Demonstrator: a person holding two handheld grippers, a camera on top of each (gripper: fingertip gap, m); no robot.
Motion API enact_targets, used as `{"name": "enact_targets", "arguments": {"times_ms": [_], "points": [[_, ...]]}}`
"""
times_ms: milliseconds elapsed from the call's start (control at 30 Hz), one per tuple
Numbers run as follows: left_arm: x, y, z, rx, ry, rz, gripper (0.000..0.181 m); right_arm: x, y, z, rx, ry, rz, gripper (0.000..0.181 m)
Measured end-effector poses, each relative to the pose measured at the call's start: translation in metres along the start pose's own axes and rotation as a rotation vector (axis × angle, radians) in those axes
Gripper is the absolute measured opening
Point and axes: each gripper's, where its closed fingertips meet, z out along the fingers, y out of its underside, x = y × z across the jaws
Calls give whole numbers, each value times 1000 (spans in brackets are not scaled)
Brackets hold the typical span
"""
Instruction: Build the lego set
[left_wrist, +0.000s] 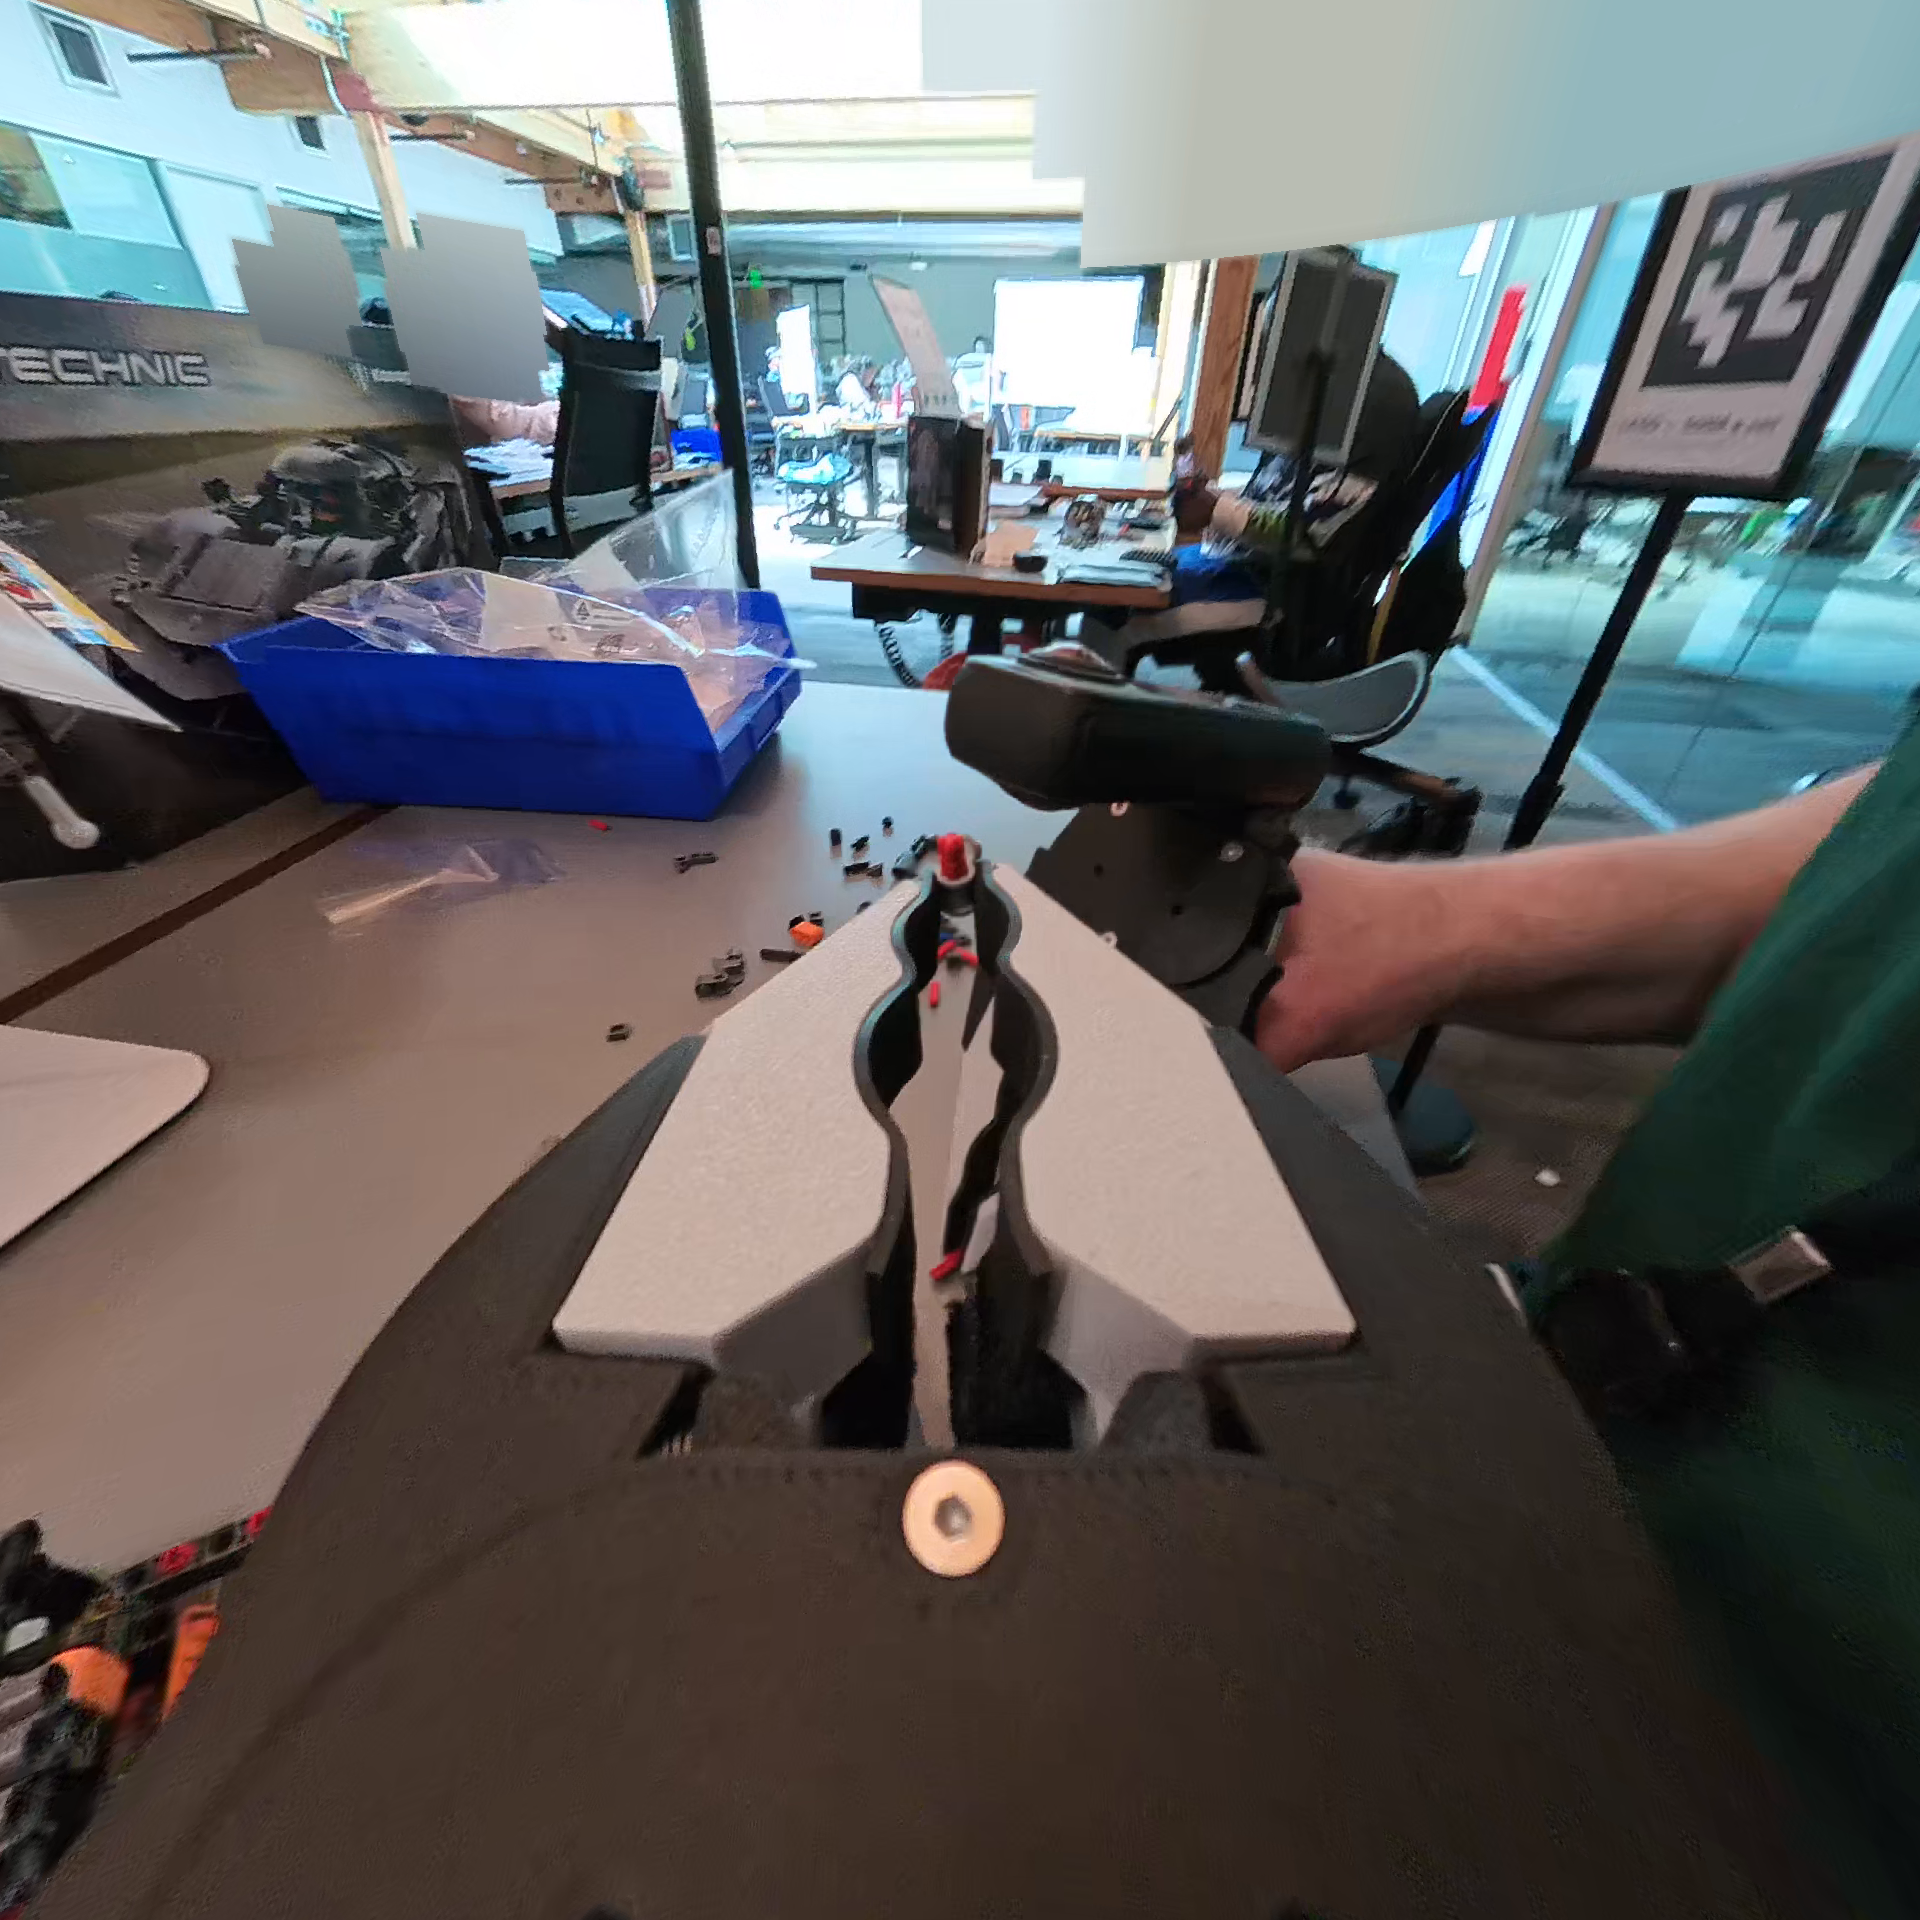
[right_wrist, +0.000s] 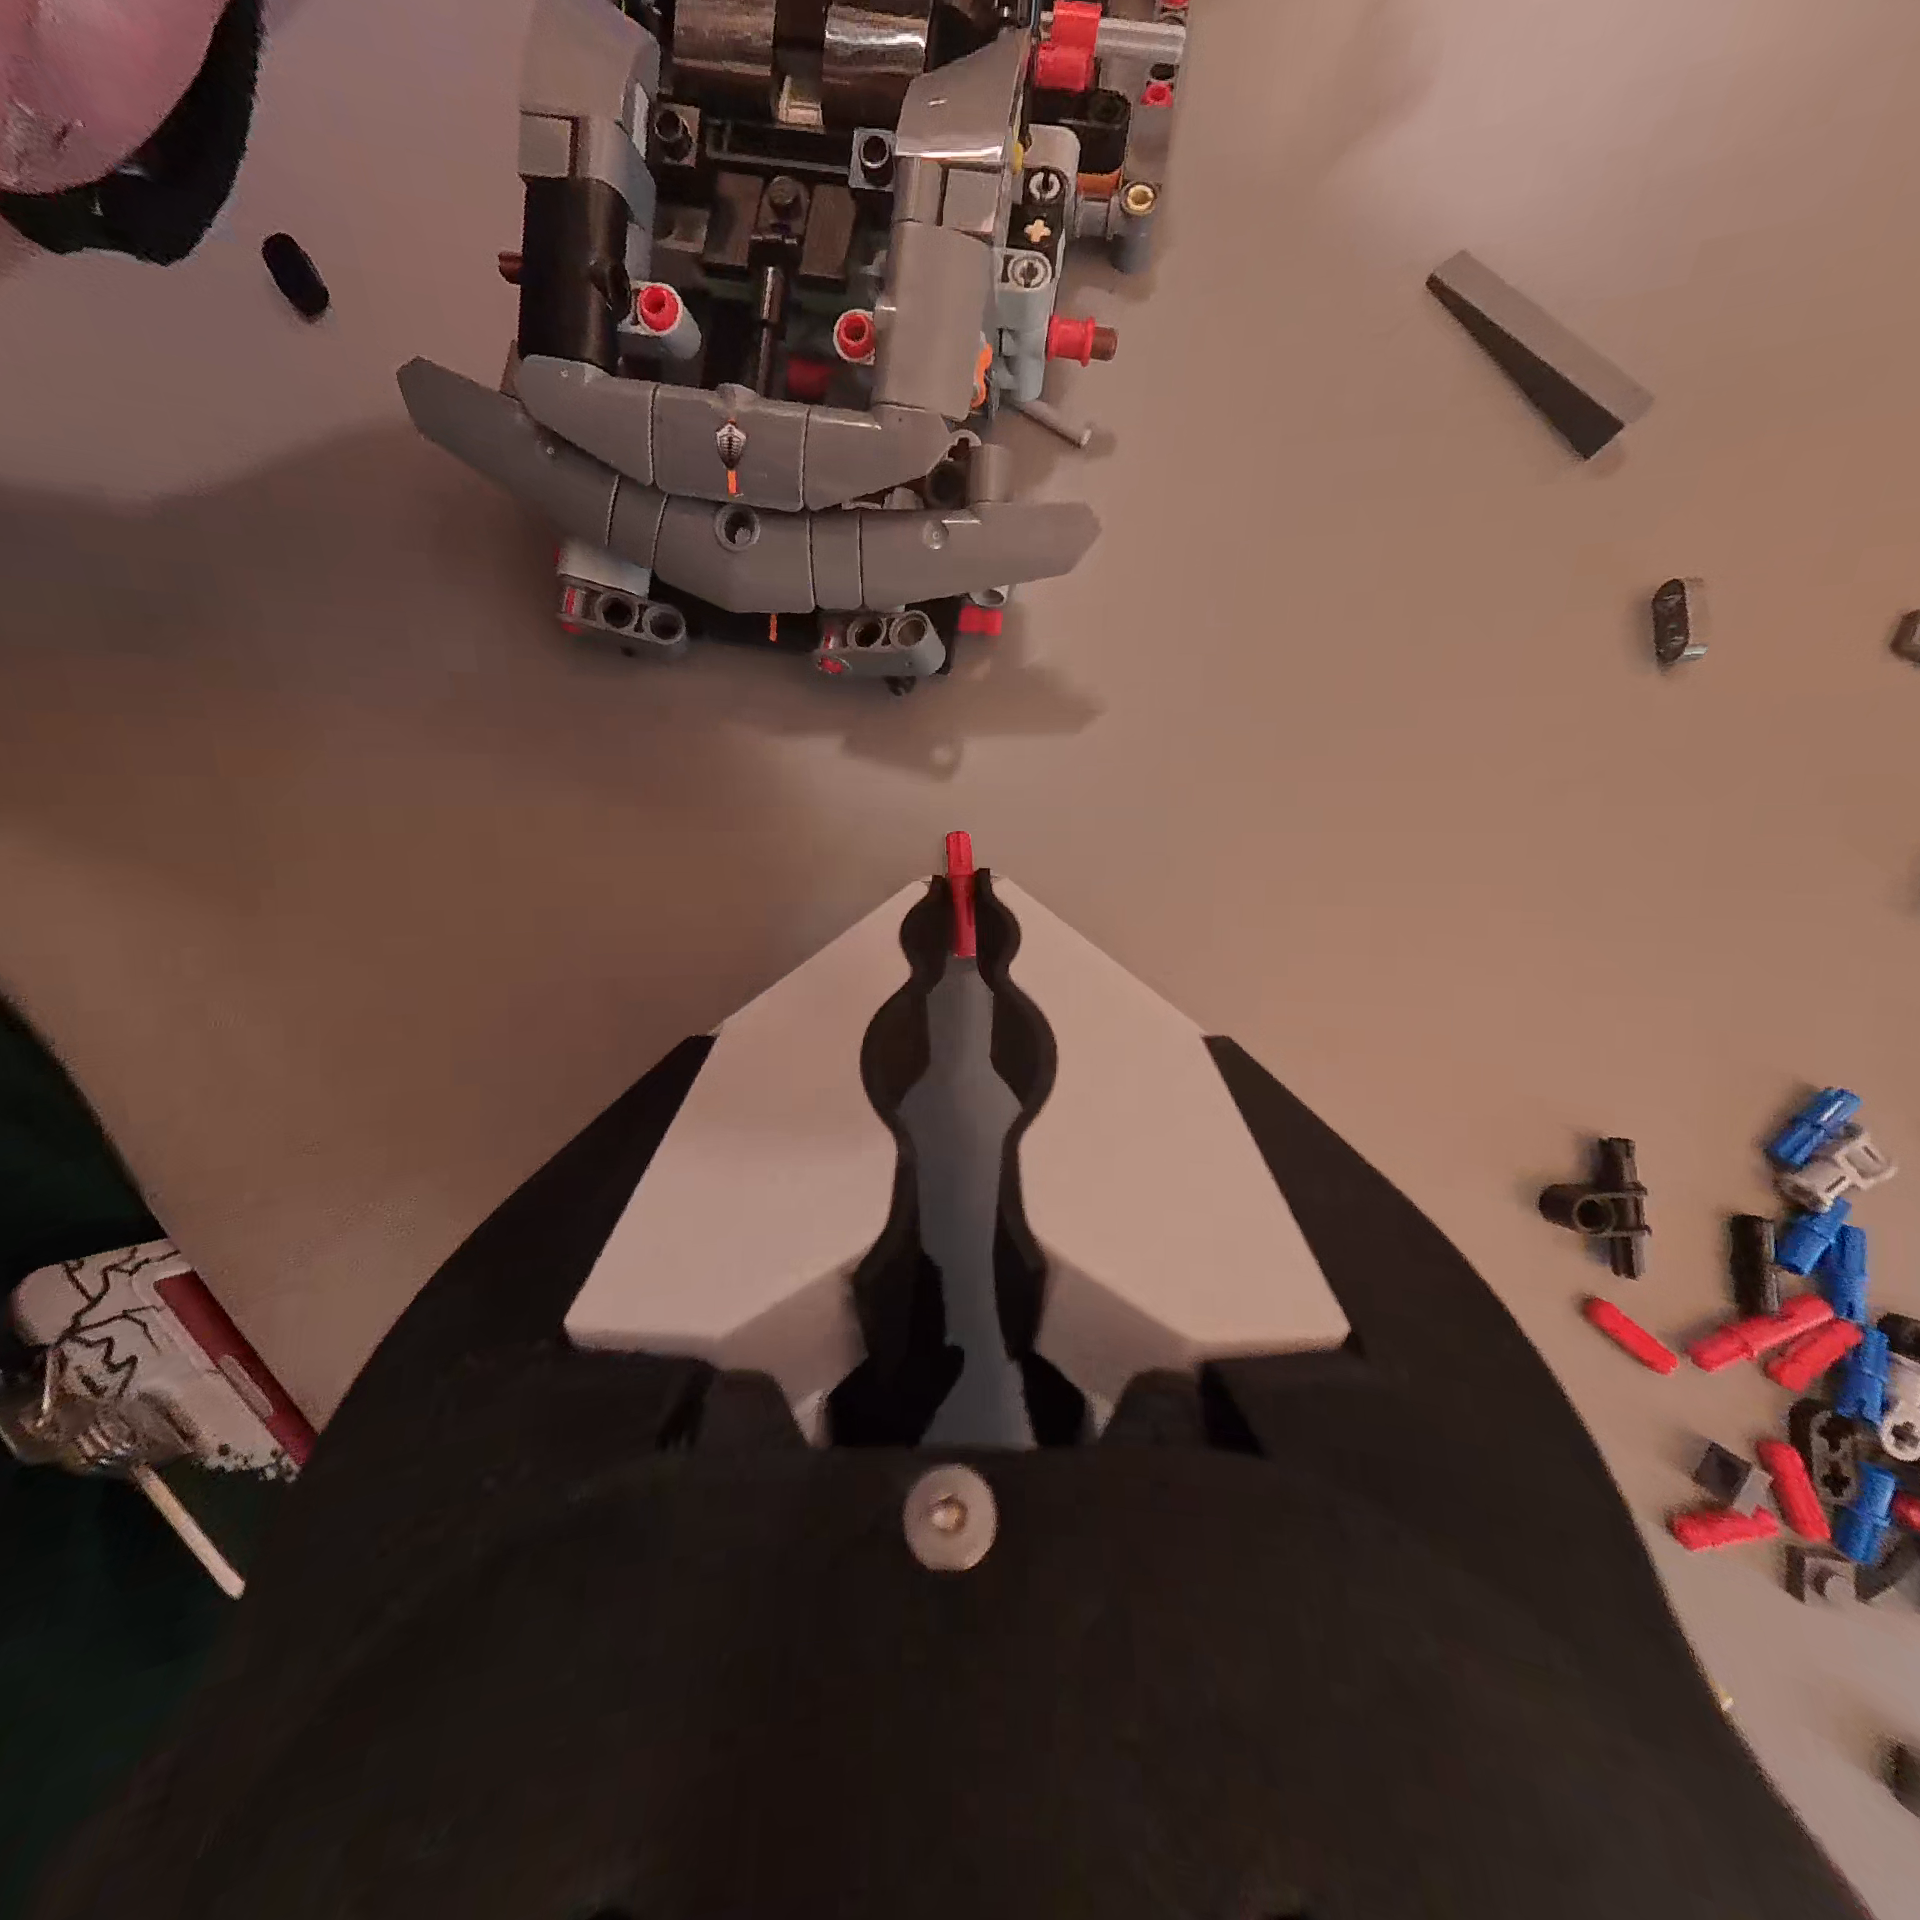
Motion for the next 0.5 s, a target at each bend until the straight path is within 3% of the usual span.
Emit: {"name": "enact_targets", "arguments": {"times_ms": [233, 500], "points": [[1, -16, -12, 135, 130, -160, 3, 1, -5, -9, 54, -40, -83, 2], [-3, 10, -1, -59, 58, -37, 3, -2, -61, -86, 295, -61, -277, 2]]}}
